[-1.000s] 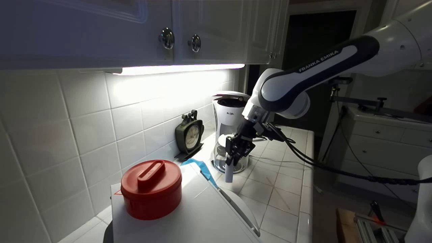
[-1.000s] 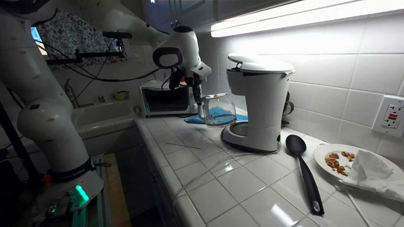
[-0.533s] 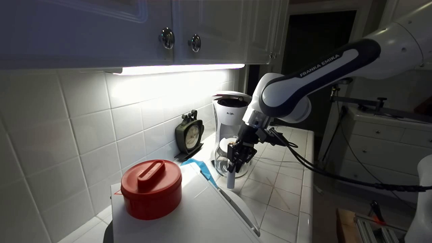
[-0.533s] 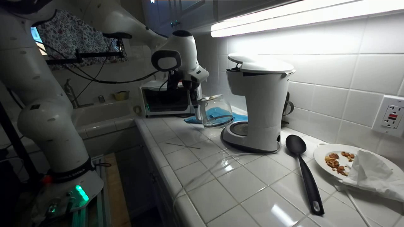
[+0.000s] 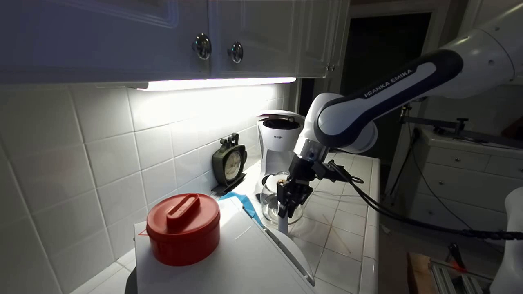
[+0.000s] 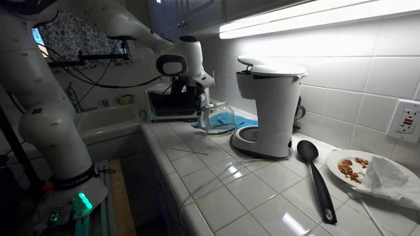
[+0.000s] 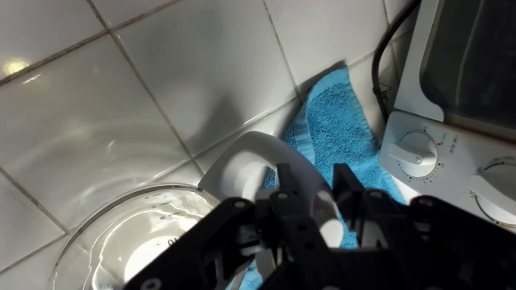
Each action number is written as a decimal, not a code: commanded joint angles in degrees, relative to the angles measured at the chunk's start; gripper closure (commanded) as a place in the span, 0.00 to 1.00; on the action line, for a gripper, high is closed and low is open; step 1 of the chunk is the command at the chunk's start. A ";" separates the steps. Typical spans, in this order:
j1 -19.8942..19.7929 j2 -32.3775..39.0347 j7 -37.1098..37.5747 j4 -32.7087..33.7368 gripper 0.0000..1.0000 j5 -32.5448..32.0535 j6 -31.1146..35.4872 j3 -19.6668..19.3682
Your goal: Remove the coffee pot from the coffee maker
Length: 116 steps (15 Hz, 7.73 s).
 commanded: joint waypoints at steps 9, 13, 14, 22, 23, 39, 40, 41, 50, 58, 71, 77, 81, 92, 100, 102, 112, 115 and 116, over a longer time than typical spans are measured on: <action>0.09 -1.62 -0.49 -1.32 0.93 2.93 -3.09 0.16; 0.26 -2.05 -0.21 -1.65 0.93 4.15 -3.49 0.29; 0.31 -2.15 -0.08 -1.75 0.93 4.26 -3.54 0.39; 0.49 -2.67 2.12 -2.31 0.44 3.24 -4.23 1.13; 0.46 -2.58 2.57 -2.31 0.39 3.18 -4.41 1.14; -2.56 -9.13 -0.77 -3.64 0.00 -12.73 -3.93 -0.20; -2.84 -9.11 -2.59 -3.34 0.00 -13.37 -3.79 -0.81; -2.99 -9.16 -4.30 -3.19 0.00 -13.65 -3.64 -1.36; -3.76 -7.92 -21.72 -1.88 0.00 -15.46 0.07 -5.42; -3.04 -6.12 -31.63 -0.97 0.00 -13.65 3.93 -7.39; -0.77 -2.60 -39.12 0.87 0.00 -4.65 6.04 -8.77; -1.03 -0.88 -43.46 2.08 0.00 1.06 5.35 -8.57; -1.42 -0.02 -44.92 2.59 0.00 2.73 4.97 -8.20; -1.84 0.76 -45.26 3.59 0.26 4.79 2.93 -7.86; -2.06 0.75 -44.80 4.52 0.79 5.11 2.50 -7.81; -2.07 0.83 -44.74 4.50 0.94 5.15 2.56 -7.73; -2.02 0.72 -44.18 4.38 0.68 4.86 2.49 -7.37; -1.92 0.38 -44.28 4.05 0.49 4.99 2.27 -7.08; -1.87 0.21 -44.12 3.85 0.43 4.94 2.14 -6.97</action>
